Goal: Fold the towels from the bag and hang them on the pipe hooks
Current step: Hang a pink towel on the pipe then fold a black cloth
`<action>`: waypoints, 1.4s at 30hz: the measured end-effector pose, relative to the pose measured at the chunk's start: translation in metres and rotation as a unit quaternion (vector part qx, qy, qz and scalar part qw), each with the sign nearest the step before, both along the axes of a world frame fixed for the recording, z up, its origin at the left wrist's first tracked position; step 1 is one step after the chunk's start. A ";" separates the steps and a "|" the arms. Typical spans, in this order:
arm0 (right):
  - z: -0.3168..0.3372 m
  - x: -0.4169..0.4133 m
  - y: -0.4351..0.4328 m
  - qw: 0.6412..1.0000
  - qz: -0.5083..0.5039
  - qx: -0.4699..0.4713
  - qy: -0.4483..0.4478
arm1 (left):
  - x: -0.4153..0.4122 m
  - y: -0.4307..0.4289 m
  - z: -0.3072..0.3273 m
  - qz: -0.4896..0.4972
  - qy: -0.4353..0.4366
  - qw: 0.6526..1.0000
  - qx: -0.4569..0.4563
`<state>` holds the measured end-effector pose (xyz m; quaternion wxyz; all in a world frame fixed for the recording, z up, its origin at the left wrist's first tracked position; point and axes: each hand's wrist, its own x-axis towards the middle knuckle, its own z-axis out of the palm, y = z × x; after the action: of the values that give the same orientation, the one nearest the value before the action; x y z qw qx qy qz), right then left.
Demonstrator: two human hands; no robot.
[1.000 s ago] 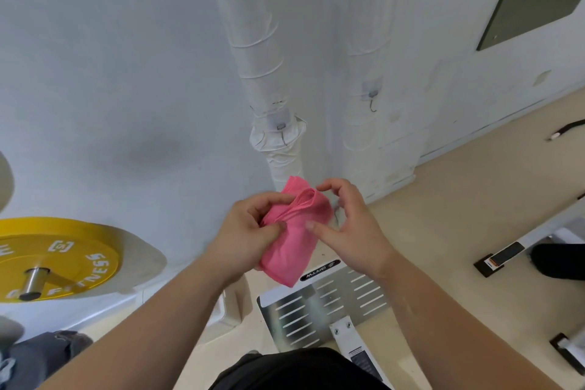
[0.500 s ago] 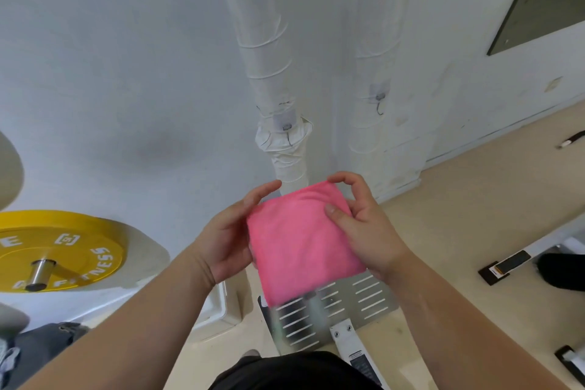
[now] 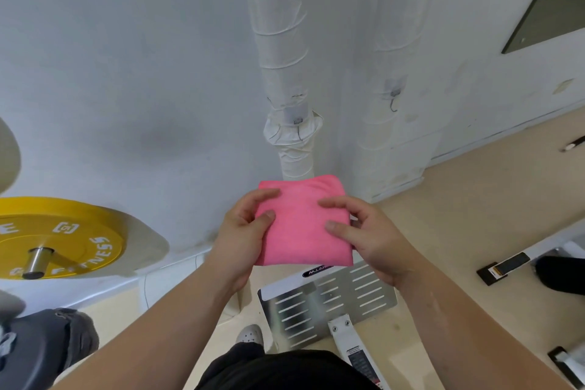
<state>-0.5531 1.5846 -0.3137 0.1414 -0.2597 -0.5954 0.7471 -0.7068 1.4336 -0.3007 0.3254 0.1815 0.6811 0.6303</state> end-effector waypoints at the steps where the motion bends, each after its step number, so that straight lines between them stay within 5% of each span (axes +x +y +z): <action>1: 0.001 -0.004 0.001 1.000 0.003 0.006 -0.006 | -0.005 0.000 0.000 -0.003 0.015 1.000 -0.013; 7: 0.007 -0.039 0.009 0.983 0.040 0.142 -0.112 | -0.049 -0.003 -0.001 -0.132 0.098 0.980 -0.115; 11: 0.015 -0.075 0.008 0.919 0.078 0.328 -0.205 | -0.086 0.001 -0.003 -0.161 0.194 0.957 -0.143; 17: 0.011 -0.146 0.000 0.860 0.041 0.443 -0.251 | -0.155 0.002 -0.010 -0.158 0.151 0.964 -0.151; 21: 0.009 -0.177 -0.004 0.882 0.012 0.393 -0.259 | -0.200 0.005 -0.016 -0.222 0.128 0.954 -0.155; 24: 0.015 -0.188 -0.003 0.937 0.003 0.264 -0.227 | -0.223 0.008 -0.013 -0.222 0.152 0.954 -0.133; 26: 0.015 -0.192 -0.004 0.966 -0.040 0.176 -0.186 | -0.231 0.012 -0.008 -0.230 0.085 0.963 -0.114; 30: 0.007 -0.200 -0.009 0.973 -0.148 0.096 -0.148 | -0.237 0.024 -0.003 -0.237 0.045 0.965 -0.102; 37: 0.008 -0.206 0.004 0.970 -0.174 0.132 -0.107 | -0.232 0.043 -0.010 -0.265 0.068 0.961 -0.039; 42: 0.001 -0.186 0.042 0.976 -0.106 0.158 -0.105 | -0.220 0.073 -0.014 -0.248 0.189 0.949 -0.041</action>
<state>-0.7387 1.6268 -0.3131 0.1957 -0.3732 -0.6861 0.5930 -0.9267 1.5063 -0.3143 0.3440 0.4467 0.6888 0.4557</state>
